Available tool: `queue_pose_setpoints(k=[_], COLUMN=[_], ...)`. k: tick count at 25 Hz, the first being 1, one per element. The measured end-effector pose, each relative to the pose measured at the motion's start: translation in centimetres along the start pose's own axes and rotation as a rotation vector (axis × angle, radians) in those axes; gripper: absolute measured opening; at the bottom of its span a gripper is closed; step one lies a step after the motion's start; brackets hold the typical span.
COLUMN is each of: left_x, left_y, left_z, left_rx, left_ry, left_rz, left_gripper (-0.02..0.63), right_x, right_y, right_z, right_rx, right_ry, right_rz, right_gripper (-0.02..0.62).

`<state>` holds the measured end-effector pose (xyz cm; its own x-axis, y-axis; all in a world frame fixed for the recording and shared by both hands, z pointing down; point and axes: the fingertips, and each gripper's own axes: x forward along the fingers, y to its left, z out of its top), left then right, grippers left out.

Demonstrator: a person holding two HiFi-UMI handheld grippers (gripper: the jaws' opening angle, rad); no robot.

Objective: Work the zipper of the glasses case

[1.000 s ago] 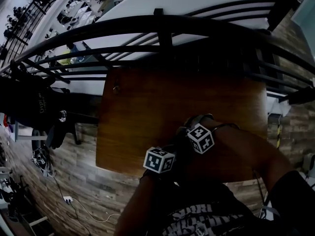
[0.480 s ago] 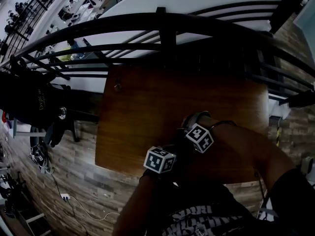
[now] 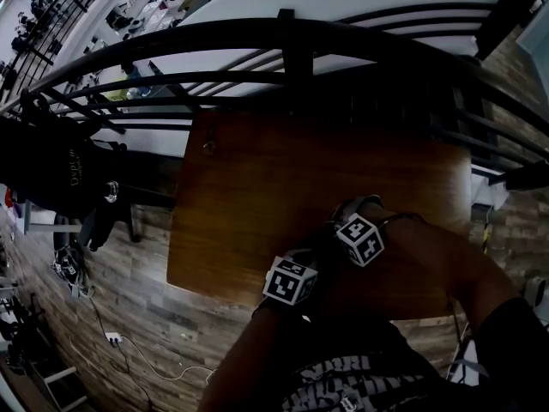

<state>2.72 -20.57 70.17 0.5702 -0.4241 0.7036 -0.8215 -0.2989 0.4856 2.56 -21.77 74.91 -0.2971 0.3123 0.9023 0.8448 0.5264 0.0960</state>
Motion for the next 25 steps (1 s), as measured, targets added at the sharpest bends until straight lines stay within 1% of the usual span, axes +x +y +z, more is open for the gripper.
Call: queue_pose_setpoints(k=[1, 3, 5, 7, 9, 10, 11, 12, 14, 16, 19, 21, 23, 25], left_x=[-0.1, -0.3, -0.5, -0.5, -0.5, -0.5, -0.4, -0.3, -0.2, -0.1, -0.1, -0.1, 0.0, 0.1], left_y=[0.2, 0.4, 0.5, 0.7, 0.7, 0.6, 0.5, 0.3, 0.1, 0.0, -0.1, -0.3, -0.7, -0.7], left_z=[-0.1, -0.1, 0.0, 0.2, 0.0, -0.2, -0.2, -0.2, -0.2, -0.2, -0.2, 0.0, 0.2, 0.5], left_rx=[-0.025, -0.073, -0.087, -0.084, -0.082, -0.081, -0.079, -0.073, -0.058, -0.06, -0.068, -0.063, -0.061, -0.066], left_ry=[-0.007, -0.031, -0.049, -0.049, -0.032, -0.023, -0.015, -0.01, -0.001, -0.001, -0.004, -0.001, 0.0, -0.009], left_rz=[-0.009, -0.036, -0.056, -0.065, -0.071, -0.075, -0.079, -0.081, -0.079, -0.08, -0.09, -0.094, -0.091, -0.084], left_gripper=[0.004, 0.003, 0.003, 0.004, 0.005, 0.004, 0.004, 0.004, 0.003, 0.005, 0.003, 0.004, 0.003, 0.003], right_x=[0.2, 0.2, -0.3, -0.8, -1.0, -1.1, -1.1, -1.0, -0.3, 0.3, 1.1, 1.1, 0.8, 0.7], right_y=[1.0, 2.1, 1.9, 0.7, -0.7, -1.3, -1.8, -2.0, -2.1, -1.9, -2.1, -2.1, -1.5, -1.1], right_z=[-0.7, -1.3, -1.2, -0.9, 0.0, 0.5, 0.9, 1.1, 1.3, 1.3, 1.6, 1.7, 1.6, 1.2], right_rx=[-0.005, 0.033, 0.104, 0.139, 0.132, 0.118, 0.099, 0.07, -0.027, -0.159, -0.364, -0.477, -0.553, -0.576], right_ry=[0.016, 0.01, -0.019, -0.029, -0.041, -0.047, -0.048, -0.041, -0.006, 0.028, 0.058, 0.068, 0.072, 0.068], right_rz=[0.02, 0.015, -0.04, -0.119, -0.177, -0.185, -0.176, -0.149, -0.068, 0.008, 0.07, 0.106, 0.165, 0.206], right_gripper=[-0.004, -0.003, -0.003, -0.003, -0.002, -0.002, -0.002, 0.008, 0.107, 0.129, 0.135, 0.135, 0.13, 0.067])
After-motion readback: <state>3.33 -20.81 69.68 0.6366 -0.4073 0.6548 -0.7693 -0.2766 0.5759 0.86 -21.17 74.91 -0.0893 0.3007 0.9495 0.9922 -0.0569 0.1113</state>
